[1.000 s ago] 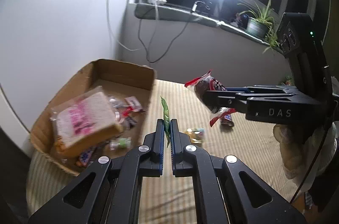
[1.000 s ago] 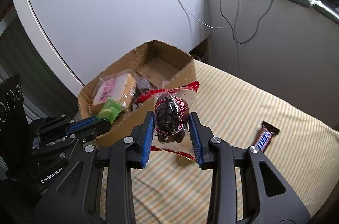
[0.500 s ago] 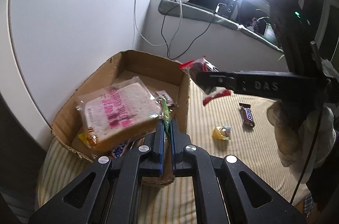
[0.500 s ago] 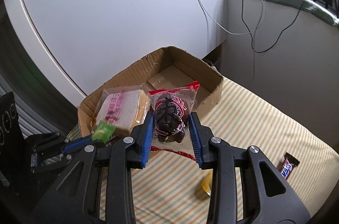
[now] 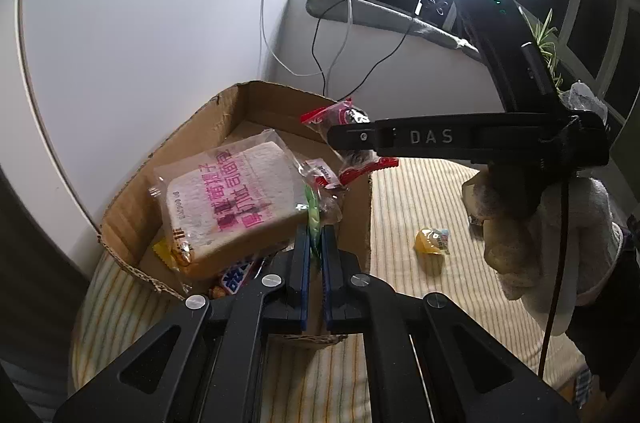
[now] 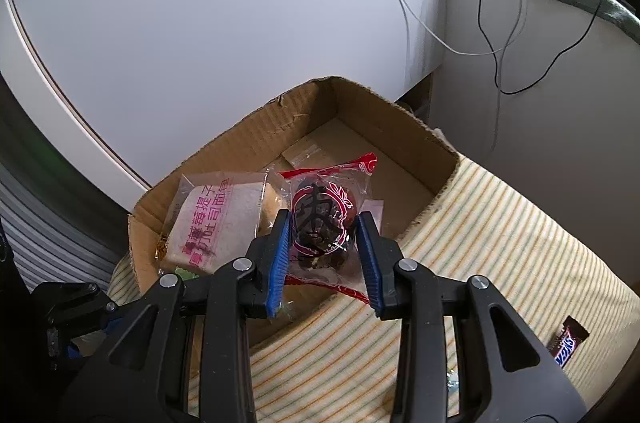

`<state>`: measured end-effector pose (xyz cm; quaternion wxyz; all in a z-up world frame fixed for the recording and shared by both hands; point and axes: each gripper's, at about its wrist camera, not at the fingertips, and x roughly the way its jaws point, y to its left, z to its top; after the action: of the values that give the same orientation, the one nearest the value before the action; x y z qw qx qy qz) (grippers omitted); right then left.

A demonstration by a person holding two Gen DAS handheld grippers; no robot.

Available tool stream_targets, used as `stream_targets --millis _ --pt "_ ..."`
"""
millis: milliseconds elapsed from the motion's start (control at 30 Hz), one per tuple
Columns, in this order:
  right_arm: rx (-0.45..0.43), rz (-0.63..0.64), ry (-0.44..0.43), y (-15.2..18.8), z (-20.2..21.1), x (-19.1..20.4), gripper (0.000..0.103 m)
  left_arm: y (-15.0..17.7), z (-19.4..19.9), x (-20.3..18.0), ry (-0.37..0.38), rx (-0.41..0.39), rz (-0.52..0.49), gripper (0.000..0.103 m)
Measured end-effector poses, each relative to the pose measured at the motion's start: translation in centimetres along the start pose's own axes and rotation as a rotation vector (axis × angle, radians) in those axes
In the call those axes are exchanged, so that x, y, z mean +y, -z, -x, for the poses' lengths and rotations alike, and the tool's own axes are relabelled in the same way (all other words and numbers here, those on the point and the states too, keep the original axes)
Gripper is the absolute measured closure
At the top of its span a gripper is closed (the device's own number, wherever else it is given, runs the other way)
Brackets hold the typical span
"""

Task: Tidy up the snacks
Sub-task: 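Carry both items toward the box, then open the right tool over the box while the left tool releases the green jelly stick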

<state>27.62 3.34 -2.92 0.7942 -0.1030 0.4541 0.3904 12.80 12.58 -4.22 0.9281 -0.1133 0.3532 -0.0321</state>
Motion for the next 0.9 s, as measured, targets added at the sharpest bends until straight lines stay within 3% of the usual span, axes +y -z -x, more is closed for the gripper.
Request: stream_targets --millis 333,500,567,633,900 --pt "0.008 0.022 0.0 -0.2 -1.0 1.0 0.068 0.1 0.2 0.3 -0.009 -0.006 0.004 0.096" --pt "-0.009 0.032 0.005 -0.3 -0.7 1.3 0.045 0.0 0.2 0.5 -0.021 -0.01 0.013 0.085" --pt "-0.018 0.036 0.009 -0.3 -0.3 1.4 0.043 -0.1 0.3 0.5 -0.028 -0.014 0.017 0.081" --pt "-0.024 0.033 0.014 -0.4 -0.1 1.5 0.036 -0.1 0.5 0.5 -0.031 -0.017 0.02 0.069" --pt "-0.07 0.028 0.047 -0.3 1.8 1.3 0.015 -0.2 0.9 0.1 -0.049 -0.032 0.02 0.046"
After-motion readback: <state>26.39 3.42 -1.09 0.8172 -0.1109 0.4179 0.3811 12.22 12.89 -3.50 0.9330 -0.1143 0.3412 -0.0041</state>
